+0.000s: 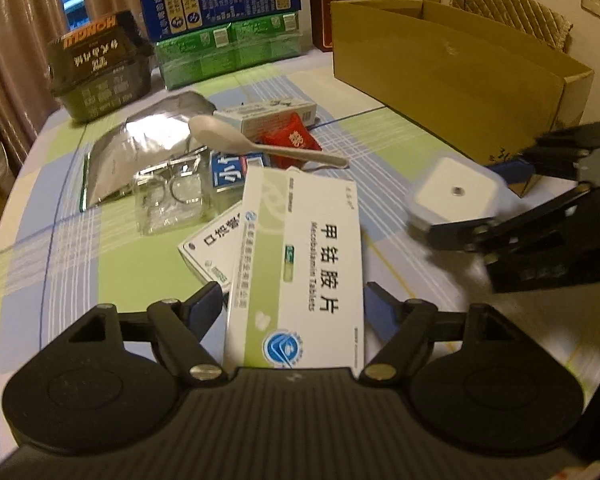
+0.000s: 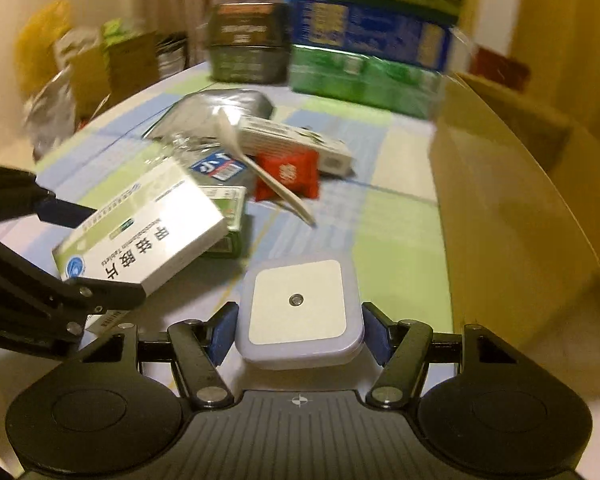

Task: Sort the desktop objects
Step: 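Lift the Mecobalamin box with the left gripper while the right gripper grasps the white night-light, then carry both items to the cardboard box and release them inside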

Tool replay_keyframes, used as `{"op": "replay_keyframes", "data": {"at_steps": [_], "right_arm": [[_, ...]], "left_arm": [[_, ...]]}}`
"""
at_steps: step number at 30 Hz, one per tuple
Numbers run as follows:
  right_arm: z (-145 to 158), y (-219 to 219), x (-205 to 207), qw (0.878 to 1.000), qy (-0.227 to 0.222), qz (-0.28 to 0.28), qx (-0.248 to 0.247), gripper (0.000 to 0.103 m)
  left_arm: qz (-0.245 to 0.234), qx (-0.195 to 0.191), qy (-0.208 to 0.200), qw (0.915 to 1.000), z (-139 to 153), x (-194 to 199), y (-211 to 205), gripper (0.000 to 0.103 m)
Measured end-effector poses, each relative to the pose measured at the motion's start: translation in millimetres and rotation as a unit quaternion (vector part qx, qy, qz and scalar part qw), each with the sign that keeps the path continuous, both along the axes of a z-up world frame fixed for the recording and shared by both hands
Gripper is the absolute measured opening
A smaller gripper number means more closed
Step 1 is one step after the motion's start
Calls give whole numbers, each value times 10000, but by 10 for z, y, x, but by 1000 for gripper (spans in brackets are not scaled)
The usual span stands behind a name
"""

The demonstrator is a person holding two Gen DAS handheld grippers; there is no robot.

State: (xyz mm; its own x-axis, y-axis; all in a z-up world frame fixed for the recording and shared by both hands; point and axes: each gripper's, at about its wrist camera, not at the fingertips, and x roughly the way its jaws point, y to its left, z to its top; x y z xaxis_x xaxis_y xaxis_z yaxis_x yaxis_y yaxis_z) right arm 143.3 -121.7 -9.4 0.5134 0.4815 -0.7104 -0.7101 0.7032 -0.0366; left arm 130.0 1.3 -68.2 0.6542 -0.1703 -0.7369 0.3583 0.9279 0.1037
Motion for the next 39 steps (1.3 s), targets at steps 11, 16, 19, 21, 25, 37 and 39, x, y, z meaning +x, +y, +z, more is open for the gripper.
{"op": "replay_keyframes", "data": {"at_steps": [11,16,19,21,25,37,39], "right_arm": [[43,-183,-16,9994,62,-280,209,63],[4,-151,-40,9997,-137,-223,29,63],[-52,-133,-46,9995,-172,-211,-138,63],[-72,-112,-39,9995,-184,-191,-170,63],[-72,-84,-64,9985,-429,-150,-315,63],[-186,56,-163,9901,-1073,193,-888,66],[-176,41,-147,9910,-1033,138,-836,66]], "left_arm": [[-584,1067,-385,9918,-151,-134,-343,76],[-731,1302,-455,9878,-218,-178,-456,68],[-697,1240,-413,9890,-216,-166,-451,68],[-606,1090,-333,9916,-198,-132,-415,68],[-471,793,-200,9955,-165,-97,-368,68],[-476,710,-144,9962,-195,-106,-422,68],[-544,809,-221,9950,-203,-122,-449,68]]}}
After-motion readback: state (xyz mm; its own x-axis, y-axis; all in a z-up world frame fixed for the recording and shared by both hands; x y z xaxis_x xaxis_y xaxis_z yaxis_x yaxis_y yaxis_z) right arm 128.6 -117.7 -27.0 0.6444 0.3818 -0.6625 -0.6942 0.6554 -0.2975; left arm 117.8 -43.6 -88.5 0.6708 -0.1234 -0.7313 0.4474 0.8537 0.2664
